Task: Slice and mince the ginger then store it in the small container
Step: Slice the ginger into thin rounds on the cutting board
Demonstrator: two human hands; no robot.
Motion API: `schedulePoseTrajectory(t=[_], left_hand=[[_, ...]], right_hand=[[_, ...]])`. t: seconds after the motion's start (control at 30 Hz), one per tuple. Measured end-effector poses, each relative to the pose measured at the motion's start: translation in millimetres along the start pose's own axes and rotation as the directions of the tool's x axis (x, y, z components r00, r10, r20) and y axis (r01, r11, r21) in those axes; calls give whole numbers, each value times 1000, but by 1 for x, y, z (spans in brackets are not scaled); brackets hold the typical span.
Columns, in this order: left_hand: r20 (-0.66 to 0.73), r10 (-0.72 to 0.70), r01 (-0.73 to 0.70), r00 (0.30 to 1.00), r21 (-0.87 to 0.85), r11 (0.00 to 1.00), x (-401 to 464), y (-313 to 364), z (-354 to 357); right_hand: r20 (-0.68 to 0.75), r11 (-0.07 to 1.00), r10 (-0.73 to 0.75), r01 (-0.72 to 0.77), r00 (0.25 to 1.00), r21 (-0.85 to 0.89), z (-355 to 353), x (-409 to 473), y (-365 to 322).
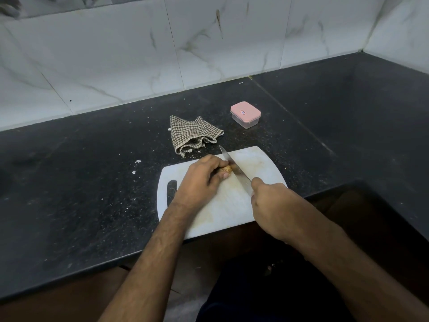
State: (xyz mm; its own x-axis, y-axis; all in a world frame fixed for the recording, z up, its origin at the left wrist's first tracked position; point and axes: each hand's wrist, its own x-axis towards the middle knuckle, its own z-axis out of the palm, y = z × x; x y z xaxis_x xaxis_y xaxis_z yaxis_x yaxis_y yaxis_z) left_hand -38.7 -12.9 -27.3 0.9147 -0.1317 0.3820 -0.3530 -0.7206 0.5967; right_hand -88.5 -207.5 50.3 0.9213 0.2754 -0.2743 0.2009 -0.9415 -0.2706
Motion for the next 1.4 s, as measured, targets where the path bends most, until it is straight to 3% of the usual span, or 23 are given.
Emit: schedulePoseTrajectory(t=[0.93,1.17,1.27,1.4], left_hand=[[6,23,-23,1000,11,1000,2,-5,-1],[-5,-37,36,999,-93,995,-2,-2,2],[-16,-101,97,995,-187,978,-3,2,0],[28,-185,184,982,-322,929,-2,1,-2]], right_hand=[[85,998,65,-67,994,12,-6,25,-13],[16,997,71,-71,997,-3,8,24,-21],[58,996,67,-71,996,58,2,23,-9],[8,976,55,-55,998,211,-9,12,11]])
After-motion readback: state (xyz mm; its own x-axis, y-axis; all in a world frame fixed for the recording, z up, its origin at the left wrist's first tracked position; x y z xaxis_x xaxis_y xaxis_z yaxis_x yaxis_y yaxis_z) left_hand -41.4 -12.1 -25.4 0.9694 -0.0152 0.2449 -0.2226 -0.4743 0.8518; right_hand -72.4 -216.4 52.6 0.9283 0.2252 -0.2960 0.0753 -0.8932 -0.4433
